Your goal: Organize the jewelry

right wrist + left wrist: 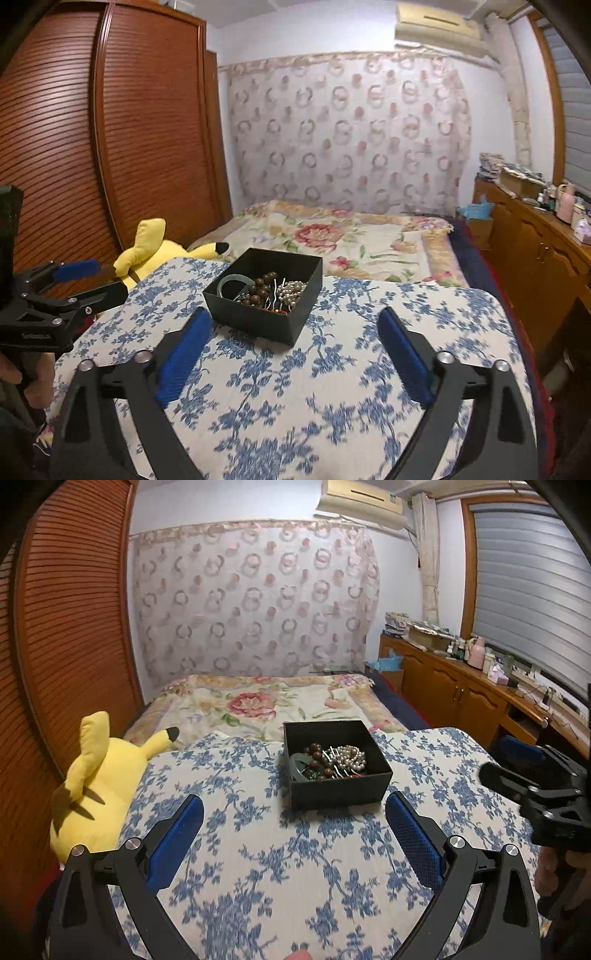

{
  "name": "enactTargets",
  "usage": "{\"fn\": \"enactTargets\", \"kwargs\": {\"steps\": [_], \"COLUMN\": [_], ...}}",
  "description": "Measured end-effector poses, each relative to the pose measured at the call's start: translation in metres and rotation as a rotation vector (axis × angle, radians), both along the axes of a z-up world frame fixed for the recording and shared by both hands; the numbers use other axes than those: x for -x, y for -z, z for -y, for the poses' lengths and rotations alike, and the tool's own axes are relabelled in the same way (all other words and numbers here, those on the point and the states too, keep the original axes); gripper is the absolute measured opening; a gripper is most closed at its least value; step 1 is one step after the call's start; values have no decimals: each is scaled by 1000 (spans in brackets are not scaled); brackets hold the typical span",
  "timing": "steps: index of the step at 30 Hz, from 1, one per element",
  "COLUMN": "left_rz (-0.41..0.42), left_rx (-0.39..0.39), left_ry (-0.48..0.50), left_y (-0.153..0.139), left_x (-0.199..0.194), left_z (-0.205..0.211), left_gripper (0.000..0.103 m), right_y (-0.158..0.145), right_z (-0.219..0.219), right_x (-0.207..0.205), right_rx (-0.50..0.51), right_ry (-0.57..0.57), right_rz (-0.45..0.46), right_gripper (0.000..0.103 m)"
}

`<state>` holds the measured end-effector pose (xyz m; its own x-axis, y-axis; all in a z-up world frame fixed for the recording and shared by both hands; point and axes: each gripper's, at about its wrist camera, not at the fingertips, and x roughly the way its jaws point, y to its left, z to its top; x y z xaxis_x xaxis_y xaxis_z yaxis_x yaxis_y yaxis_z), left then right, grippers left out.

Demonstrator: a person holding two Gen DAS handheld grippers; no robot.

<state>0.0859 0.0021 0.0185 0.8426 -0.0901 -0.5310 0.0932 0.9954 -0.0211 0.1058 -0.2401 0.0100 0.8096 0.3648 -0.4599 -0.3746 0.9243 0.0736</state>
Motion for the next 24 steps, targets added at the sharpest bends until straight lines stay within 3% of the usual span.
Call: {"fn": "enactTargets", "kwargs": {"steps": [10,24], "left_rz": [17,36], "left_rx": [0,-6], "left_ry": [-18,-33], "left_y": [-5,-10], "left_x": [34,41], "left_z": [0,1], "left_gripper": [95,95], "right_y": [-11,-10], "right_z": [15,15], "right_x": [44,48], "right_rx": [-36,-35], "right_ry": [81,99], "right_rz": [37,37], "right_gripper": [101,101]}}
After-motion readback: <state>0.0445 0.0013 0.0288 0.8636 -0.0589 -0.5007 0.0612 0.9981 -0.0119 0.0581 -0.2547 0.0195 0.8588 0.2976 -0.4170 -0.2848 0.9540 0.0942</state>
